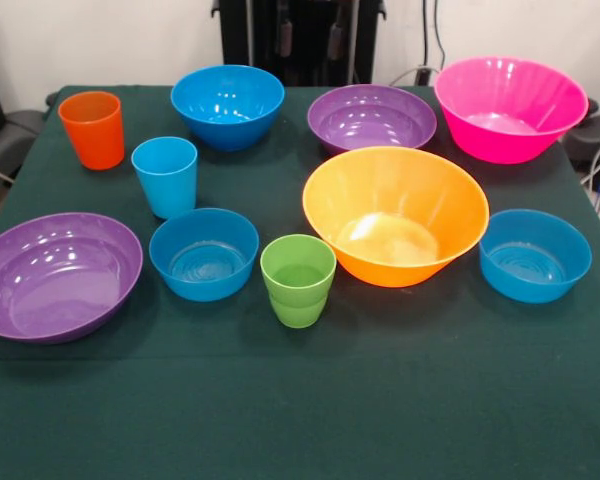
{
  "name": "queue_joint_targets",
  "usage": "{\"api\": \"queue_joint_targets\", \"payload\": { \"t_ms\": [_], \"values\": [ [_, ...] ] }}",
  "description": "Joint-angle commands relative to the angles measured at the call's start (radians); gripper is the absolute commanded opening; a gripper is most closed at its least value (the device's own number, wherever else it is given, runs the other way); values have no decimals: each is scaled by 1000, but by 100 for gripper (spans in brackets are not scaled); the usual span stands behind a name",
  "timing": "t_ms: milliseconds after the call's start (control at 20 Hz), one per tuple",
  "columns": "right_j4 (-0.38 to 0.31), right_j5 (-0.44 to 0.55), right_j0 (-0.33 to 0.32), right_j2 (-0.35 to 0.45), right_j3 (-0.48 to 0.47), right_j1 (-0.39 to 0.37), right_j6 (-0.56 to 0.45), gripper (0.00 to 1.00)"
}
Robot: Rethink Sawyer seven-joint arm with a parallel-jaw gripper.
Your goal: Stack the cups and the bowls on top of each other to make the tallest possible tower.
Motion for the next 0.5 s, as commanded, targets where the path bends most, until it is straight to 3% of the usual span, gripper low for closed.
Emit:
{"api": "queue_joint_targets", "payload": {
  "t_ms": [50, 500],
  "values": [
    [-106, -83, -69, 118, -131, 116, -65, 100],
    [-180, -83, -128, 196, -183, 156, -123, 100]
  ]
}}
